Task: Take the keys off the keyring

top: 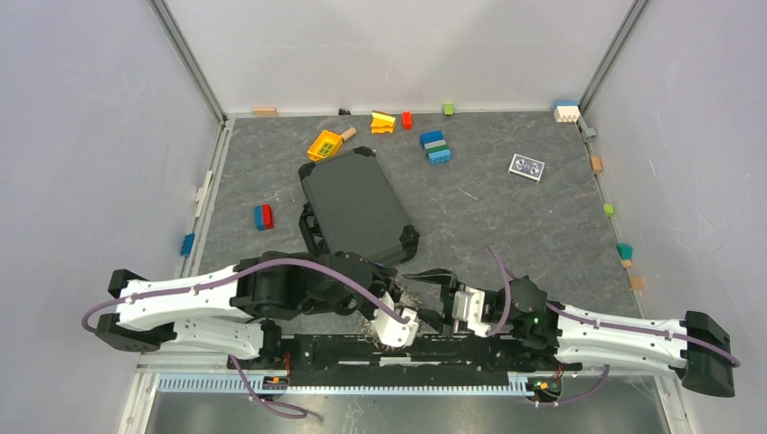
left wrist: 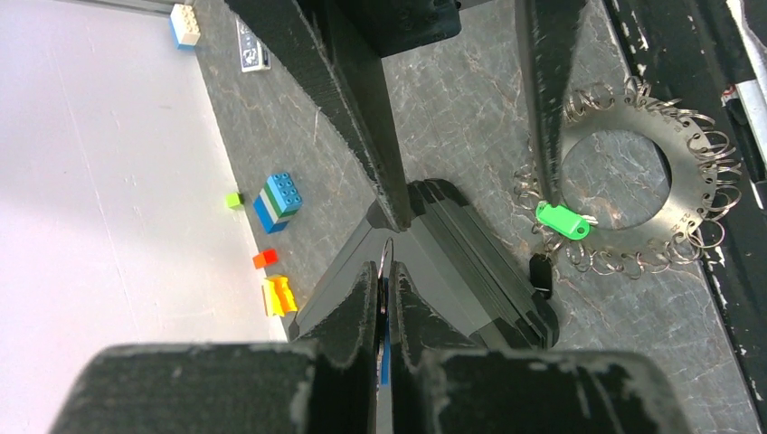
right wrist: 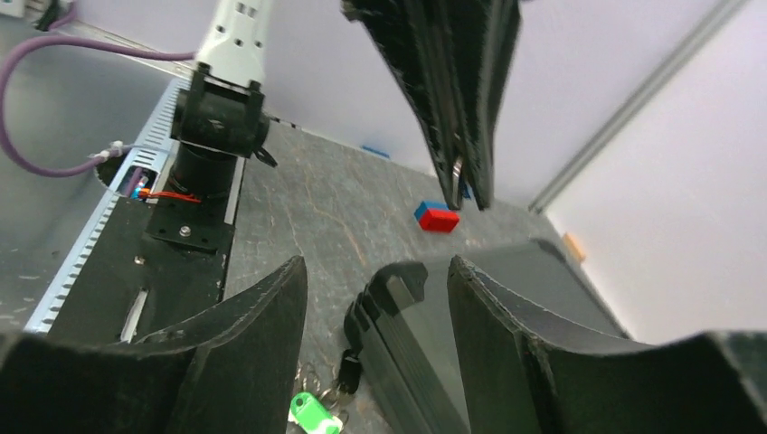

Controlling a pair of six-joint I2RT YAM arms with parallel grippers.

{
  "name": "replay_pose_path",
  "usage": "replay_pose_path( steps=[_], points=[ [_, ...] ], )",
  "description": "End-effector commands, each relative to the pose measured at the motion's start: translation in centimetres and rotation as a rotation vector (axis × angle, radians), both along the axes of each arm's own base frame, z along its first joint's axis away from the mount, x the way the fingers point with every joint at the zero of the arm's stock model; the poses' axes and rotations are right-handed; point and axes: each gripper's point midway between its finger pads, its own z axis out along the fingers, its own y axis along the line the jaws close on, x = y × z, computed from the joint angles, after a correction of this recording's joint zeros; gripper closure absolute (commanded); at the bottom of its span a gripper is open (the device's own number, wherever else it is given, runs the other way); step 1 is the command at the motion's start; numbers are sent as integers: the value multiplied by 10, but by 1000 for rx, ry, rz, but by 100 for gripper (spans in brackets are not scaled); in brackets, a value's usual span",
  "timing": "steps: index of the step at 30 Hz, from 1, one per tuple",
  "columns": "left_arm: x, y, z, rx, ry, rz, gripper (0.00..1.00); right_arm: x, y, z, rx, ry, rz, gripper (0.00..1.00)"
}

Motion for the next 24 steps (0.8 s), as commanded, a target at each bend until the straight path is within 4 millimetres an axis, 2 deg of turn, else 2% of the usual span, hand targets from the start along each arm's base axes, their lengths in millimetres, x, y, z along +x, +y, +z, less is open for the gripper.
replay_pose_path(
  steps=[1, 6, 8, 13, 19, 24],
  points=[
    [8, -1, 7, -77, -7, 60, 98, 29, -6, 9, 36, 199, -167, 37],
    [10, 2, 5, -128, 36, 124, 98, 66, -21, -3, 40, 381, -394, 38],
    [13, 6, 5, -162, 75, 188, 98, 73, -24, -12, 11, 437, -452, 39],
    [23, 16, 5, -343, 208, 413, 98, 88, -33, -37, -35, 579, -571, 43],
    [12, 17, 13, -568, 411, 456, 98, 103, -42, -55, -51, 705, -660, 43],
    [18, 26, 20, -668, 476, 532, 98, 115, -53, -66, -58, 781, -729, 43]
  ],
)
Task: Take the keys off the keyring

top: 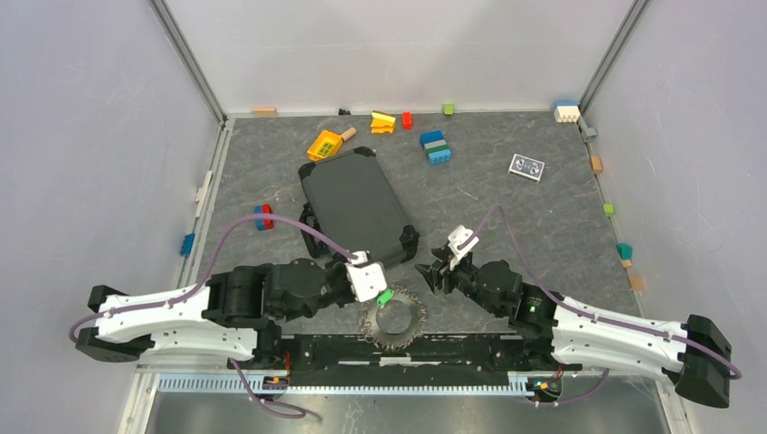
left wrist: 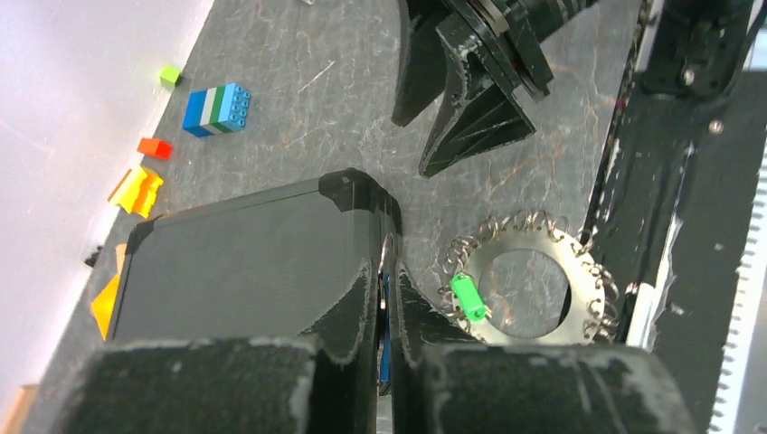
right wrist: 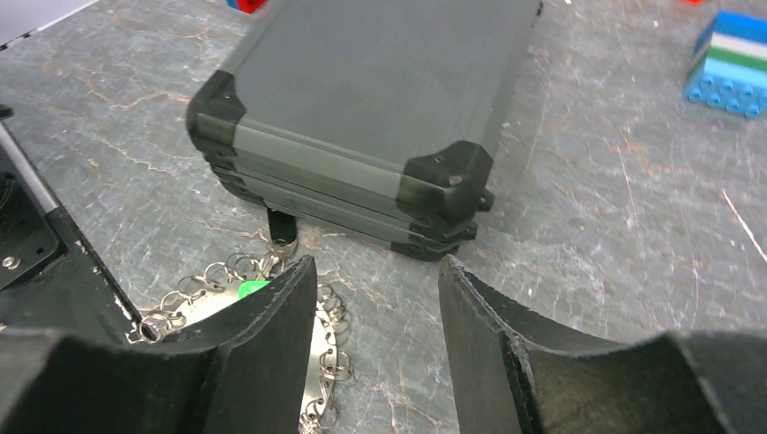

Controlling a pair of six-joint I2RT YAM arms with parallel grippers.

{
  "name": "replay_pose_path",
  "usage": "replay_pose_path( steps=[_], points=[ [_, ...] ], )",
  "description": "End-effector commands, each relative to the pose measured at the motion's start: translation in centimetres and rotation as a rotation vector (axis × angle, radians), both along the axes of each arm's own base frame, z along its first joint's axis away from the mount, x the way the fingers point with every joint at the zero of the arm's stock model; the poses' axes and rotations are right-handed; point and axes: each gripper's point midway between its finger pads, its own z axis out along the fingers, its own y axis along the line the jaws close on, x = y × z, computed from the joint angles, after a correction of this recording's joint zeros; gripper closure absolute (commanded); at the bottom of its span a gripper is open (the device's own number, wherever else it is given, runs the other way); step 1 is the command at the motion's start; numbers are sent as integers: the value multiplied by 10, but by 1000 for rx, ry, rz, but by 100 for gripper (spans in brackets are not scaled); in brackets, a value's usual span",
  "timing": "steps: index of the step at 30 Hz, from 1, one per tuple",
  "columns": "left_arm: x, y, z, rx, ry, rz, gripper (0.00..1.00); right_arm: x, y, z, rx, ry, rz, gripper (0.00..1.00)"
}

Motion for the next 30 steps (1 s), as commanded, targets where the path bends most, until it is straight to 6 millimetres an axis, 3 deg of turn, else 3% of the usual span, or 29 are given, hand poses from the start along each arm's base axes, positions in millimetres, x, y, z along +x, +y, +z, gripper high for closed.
replay_pose_path(
  steps=[1, 5, 9, 13, 19, 23, 24, 30],
  points=[
    [9, -1, 28, -232, 121, 137, 98, 12, -6, 11, 60, 80, -89, 43],
    [23, 8, 24, -285, 205, 265, 98, 20, -17, -5, 25, 153, -156, 42],
    [42, 0, -3, -335, 351, 388, 98, 32, -40, -17, 14, 220, -275, 40],
    [50, -34, -43, -351, 494, 405, 98, 51, -75, -16, 6, 257, -415, 37],
    [62, -103, -88, -308, 600, 352, 95, 73, -132, 15, 31, 206, -604, 34],
    [66, -151, -123, -222, 660, 303, 94, 71, -156, 45, 55, 130, -678, 34],
    [71, -163, -125, -236, 664, 292, 92, 69, -161, 52, 67, 113, -690, 34],
    [103, -193, -170, -240, 754, 326, 77, 60, -181, 65, 80, 65, -739, 34]
  ],
)
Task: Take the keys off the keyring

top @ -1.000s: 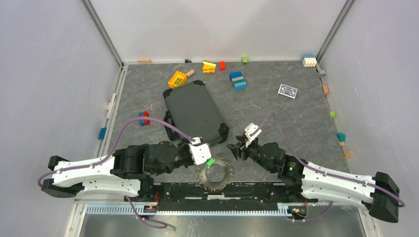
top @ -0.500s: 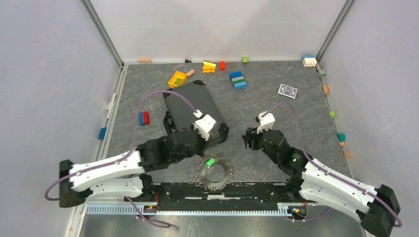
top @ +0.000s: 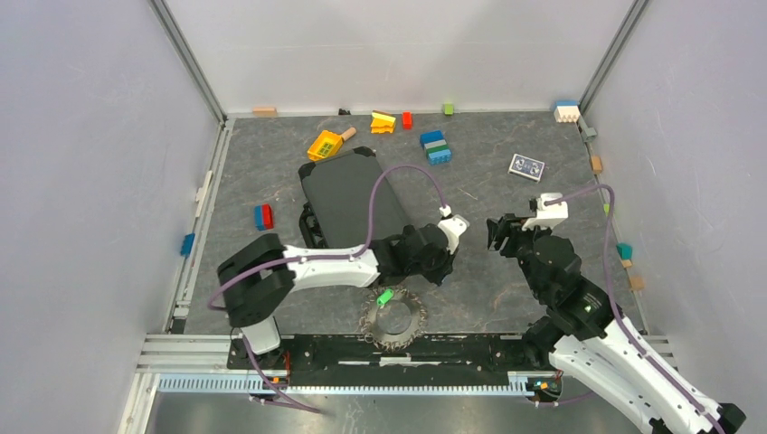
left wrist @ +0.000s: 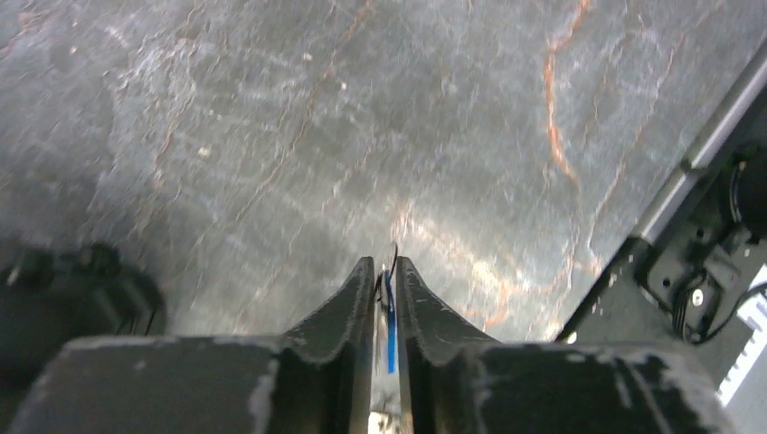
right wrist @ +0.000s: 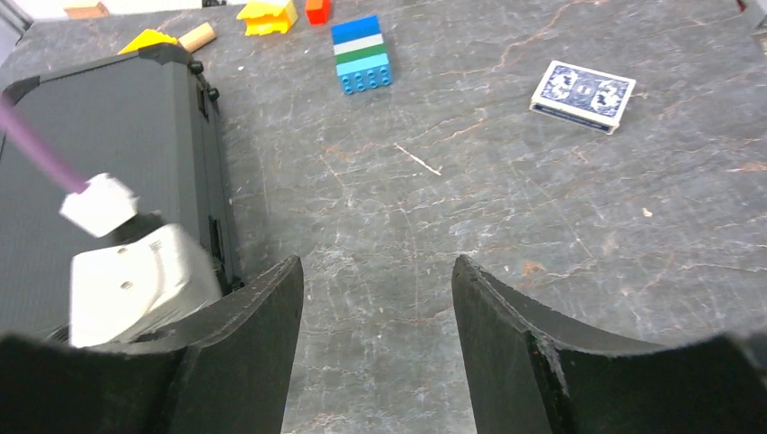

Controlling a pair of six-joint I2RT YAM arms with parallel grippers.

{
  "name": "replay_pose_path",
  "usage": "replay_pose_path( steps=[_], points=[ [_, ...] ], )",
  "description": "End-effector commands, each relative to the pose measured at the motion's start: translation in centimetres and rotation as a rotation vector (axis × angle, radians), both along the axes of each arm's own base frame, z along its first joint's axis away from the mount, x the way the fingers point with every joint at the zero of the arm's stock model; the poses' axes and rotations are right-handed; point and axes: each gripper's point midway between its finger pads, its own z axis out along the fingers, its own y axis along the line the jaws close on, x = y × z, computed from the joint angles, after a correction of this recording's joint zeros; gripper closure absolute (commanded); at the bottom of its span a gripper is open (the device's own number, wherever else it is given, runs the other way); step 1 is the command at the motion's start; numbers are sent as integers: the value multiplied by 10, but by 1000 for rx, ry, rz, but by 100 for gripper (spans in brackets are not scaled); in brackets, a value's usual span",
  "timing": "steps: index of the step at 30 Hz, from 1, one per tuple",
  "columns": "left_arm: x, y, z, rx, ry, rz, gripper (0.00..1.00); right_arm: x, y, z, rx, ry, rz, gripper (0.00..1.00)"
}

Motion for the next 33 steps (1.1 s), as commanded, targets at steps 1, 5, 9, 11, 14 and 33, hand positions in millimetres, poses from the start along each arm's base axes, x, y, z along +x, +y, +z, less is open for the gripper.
replay_pose_path(
  steps=[1, 5, 9, 11, 14, 33],
  points=[
    [31, -40, 18, -203, 57, 40, 72, -4, -20, 12, -30, -26, -65, 34],
    [41, -51, 12, -234, 100, 41, 40, -5, -21, 2, -49, -7, -65, 33],
    [46, -38, 26, -234, 67, 77, 29, -5, -20, -10, -72, 14, -61, 33],
    [51, -22, 39, -211, 22, 122, 25, -5, -19, -15, -80, 23, -57, 33],
    [52, 4, 67, -183, -37, 158, 10, -4, -15, -24, -93, 43, -38, 32],
    [28, 245, 114, -146, -78, 711, 0, -62, 117, -114, -3, 347, 766, 27]
  ],
)
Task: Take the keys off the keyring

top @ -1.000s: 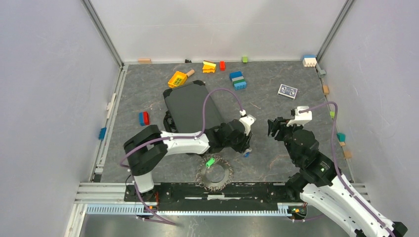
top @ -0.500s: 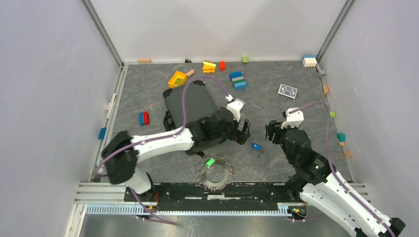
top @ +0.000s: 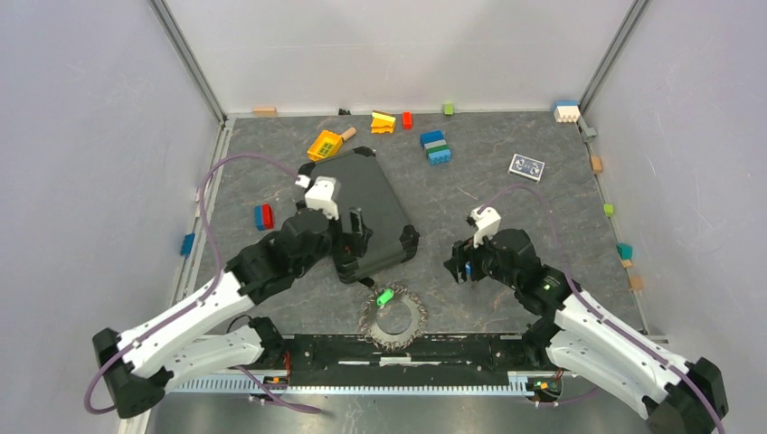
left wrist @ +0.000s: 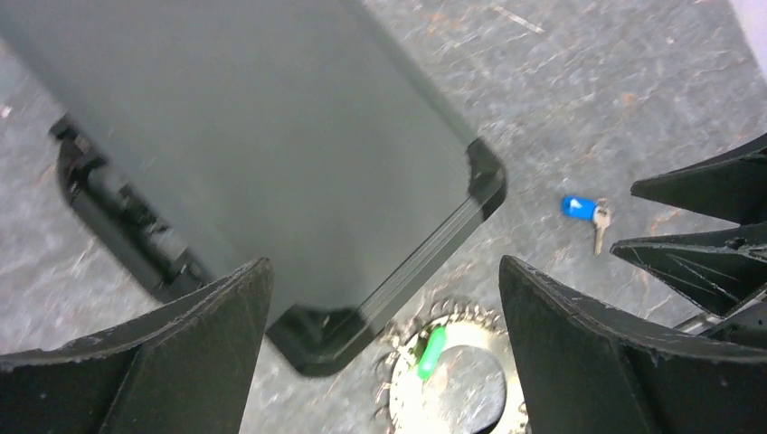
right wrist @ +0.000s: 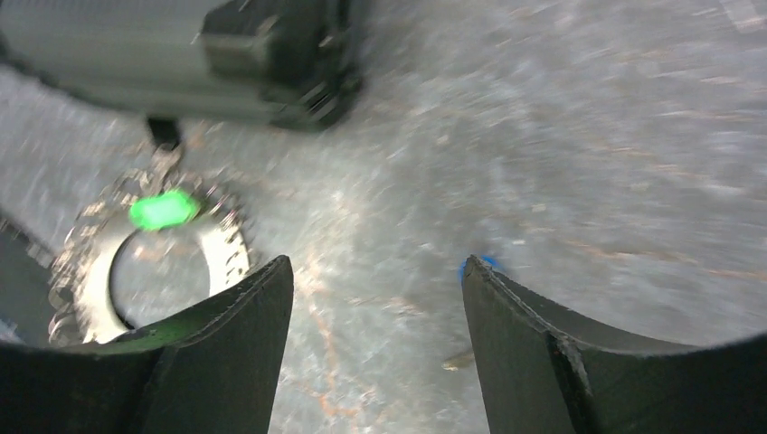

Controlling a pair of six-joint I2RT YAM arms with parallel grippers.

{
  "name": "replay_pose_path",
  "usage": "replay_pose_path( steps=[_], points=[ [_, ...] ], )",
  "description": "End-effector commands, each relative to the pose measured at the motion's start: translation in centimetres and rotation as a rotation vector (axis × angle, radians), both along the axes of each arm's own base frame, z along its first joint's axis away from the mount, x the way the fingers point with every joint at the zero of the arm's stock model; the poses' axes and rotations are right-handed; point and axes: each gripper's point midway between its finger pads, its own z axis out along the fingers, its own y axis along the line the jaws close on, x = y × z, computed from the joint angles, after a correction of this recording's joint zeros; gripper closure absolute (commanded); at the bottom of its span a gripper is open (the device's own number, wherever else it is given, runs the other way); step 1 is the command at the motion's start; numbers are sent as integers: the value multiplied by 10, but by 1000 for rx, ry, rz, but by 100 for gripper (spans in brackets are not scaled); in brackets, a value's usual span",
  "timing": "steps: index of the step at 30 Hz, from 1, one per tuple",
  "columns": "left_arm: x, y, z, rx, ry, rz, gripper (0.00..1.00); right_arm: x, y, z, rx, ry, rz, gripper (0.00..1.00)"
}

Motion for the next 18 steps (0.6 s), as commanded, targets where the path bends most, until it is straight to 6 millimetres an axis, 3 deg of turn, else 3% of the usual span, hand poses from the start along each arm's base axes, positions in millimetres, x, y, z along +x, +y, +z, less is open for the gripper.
replay_pose_path(
  steps=[1, 3, 6, 11, 16, 18],
  points=[
    [-21, 44, -23, 11, 83, 140, 0, -43, 51, -21, 145, 139, 333, 28],
    [-29, 54, -30, -10, 93, 160, 0, -58, 59, -37, 189, 217, 387, 28],
    [-39, 60, -35, -63, 99, 163, 0, -64, 66, -55, 195, 251, 358, 28],
    [-46, 68, -36, -92, 100, 172, 0, -75, 85, -65, 147, 247, 338, 28],
    [-50, 71, -31, -75, 89, 151, 0, -75, 94, -76, 110, 242, 278, 30],
    [-50, 71, -30, -66, 82, 140, 0, -69, 87, -87, 40, 231, 223, 32]
  ],
)
